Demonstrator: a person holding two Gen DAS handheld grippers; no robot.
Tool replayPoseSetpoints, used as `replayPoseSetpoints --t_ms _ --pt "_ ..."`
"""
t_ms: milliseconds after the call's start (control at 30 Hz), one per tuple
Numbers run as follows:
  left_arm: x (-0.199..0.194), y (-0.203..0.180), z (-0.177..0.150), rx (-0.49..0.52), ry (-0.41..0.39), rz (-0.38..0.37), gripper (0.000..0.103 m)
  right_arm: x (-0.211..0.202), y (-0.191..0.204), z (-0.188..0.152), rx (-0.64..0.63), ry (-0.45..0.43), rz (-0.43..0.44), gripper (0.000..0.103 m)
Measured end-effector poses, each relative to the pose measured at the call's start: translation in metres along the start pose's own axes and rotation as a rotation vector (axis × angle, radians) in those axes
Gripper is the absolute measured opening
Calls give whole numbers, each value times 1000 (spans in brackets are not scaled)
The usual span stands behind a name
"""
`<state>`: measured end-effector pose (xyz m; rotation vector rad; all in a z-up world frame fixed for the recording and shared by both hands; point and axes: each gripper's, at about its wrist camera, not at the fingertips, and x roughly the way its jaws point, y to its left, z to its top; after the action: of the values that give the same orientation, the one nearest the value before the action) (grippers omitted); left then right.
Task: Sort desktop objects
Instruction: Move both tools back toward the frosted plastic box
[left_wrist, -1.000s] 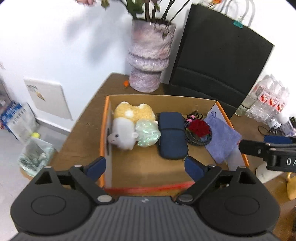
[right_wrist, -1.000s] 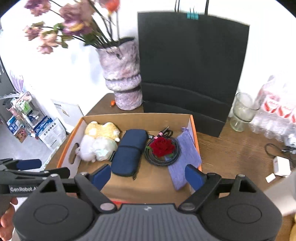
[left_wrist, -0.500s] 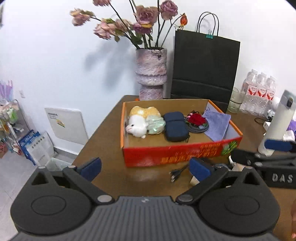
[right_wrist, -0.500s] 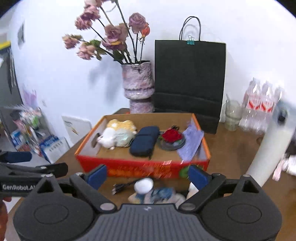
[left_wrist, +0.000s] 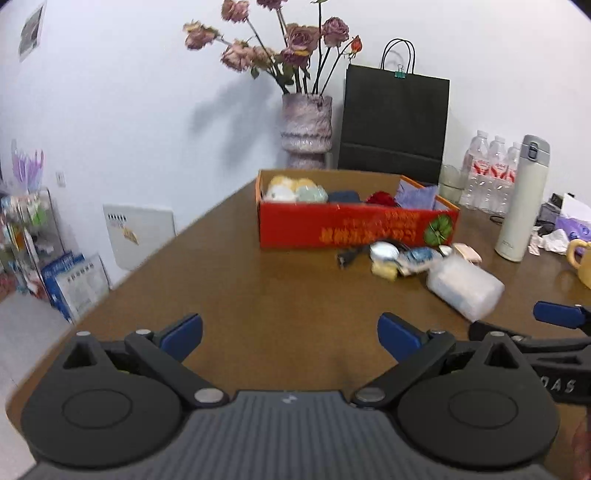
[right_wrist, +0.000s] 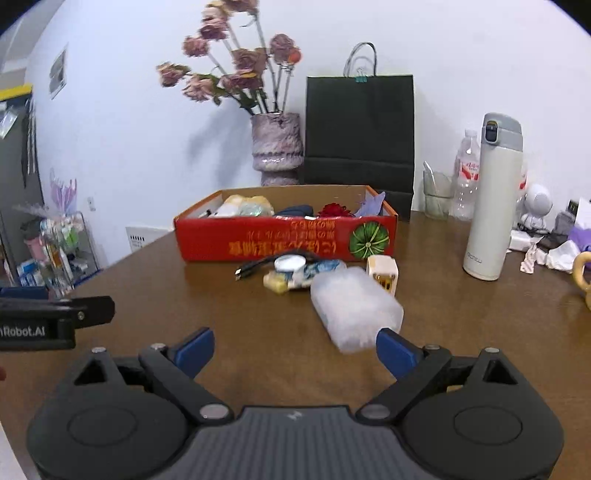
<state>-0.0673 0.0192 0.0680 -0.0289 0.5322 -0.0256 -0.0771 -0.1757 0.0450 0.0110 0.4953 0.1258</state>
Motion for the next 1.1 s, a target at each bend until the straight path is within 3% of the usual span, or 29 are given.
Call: replayPoseSetpoints --t_ms 133,333,500,700,867,1100 --pt "-10 -5 -20 -25 3 -19 103 -19 8 -16 -37 -42 -4 94" --pt "-19 -14 -35 29 -47 -48 103 -42 3 -29 -16 -62 -3 94" --pt "-14 -20 -41 29 -26 -52 103 -49 3 -37 -82 -66 -18 95" --pt "-4 -20 -39 45 -8 -36 103 -39 -11 -35 -42 -42 -13 95" --pt "14 -20 -21 64 -6 -26 103 -15 -26 -15 -24 -16 -48 95" --pt "45 -23 8 67 18 -86 103 37 -49 16 32 21 -51 95"
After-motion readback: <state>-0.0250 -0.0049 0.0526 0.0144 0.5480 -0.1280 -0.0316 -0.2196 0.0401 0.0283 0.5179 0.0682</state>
